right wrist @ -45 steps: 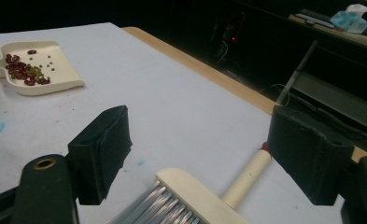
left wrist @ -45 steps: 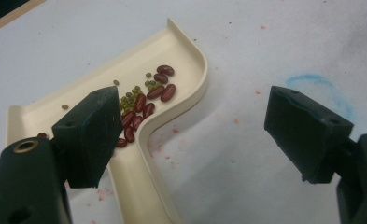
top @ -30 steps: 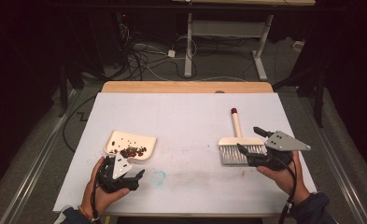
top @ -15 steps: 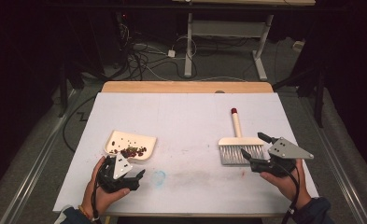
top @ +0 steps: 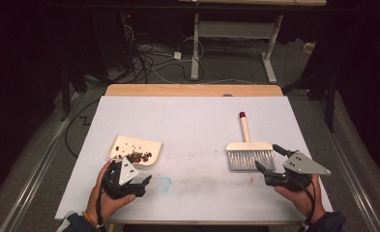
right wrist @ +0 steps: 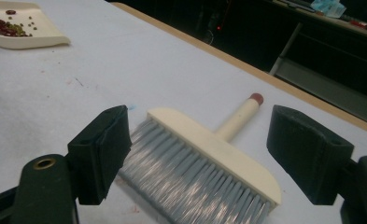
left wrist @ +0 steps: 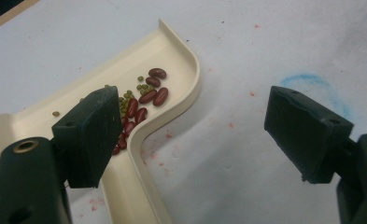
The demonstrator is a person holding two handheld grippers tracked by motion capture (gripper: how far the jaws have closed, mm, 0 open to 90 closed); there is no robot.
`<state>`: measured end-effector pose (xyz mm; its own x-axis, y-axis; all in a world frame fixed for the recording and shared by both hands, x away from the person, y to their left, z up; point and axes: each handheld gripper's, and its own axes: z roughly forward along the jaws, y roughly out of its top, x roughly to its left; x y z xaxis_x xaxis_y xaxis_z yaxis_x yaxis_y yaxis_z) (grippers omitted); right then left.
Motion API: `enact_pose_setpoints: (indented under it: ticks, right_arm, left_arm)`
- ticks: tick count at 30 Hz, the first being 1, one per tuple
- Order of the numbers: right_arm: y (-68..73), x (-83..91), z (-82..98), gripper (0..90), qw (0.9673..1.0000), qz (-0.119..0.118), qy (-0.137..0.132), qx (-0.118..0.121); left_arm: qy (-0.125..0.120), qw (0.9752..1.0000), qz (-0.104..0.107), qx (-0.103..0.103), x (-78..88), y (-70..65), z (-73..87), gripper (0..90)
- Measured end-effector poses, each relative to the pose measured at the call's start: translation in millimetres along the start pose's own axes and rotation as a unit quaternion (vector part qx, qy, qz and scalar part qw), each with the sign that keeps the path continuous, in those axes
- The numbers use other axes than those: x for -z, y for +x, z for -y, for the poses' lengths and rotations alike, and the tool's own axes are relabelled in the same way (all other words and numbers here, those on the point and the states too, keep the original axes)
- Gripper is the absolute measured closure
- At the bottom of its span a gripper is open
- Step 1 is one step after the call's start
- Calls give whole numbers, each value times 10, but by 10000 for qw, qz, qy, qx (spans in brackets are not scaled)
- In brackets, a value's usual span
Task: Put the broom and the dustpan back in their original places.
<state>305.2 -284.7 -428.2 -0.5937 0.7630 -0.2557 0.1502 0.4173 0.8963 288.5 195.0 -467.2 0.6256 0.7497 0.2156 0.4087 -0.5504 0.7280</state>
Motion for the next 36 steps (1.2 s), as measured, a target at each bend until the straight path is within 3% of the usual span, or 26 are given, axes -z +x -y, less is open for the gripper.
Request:
enact_pose_setpoints:
  ticks: [2,13,20,28,36]
  right_arm:
    - [3,15,37,218,10000,7,45,-7]
    - [23,72,289,219,9993,-30,352,-87]
    - [56,114,452,218,9982,-37,567,-198]
    - [120,93,459,222,9976,-105,666,-126]
    - [151,126,408,222,9986,-107,523,-26]
  left_arm:
    - [-41,10000,-19,-62,-8,7,-7,187]
    - [-30,10000,49,32,-22,7,-13,187]
    - [-105,9998,66,-127,-19,-8,-29,187]
    - [-146,9999,41,-80,25,-7,-3,187]
    - [-124,9998,-2,-135,41,-29,2,187]
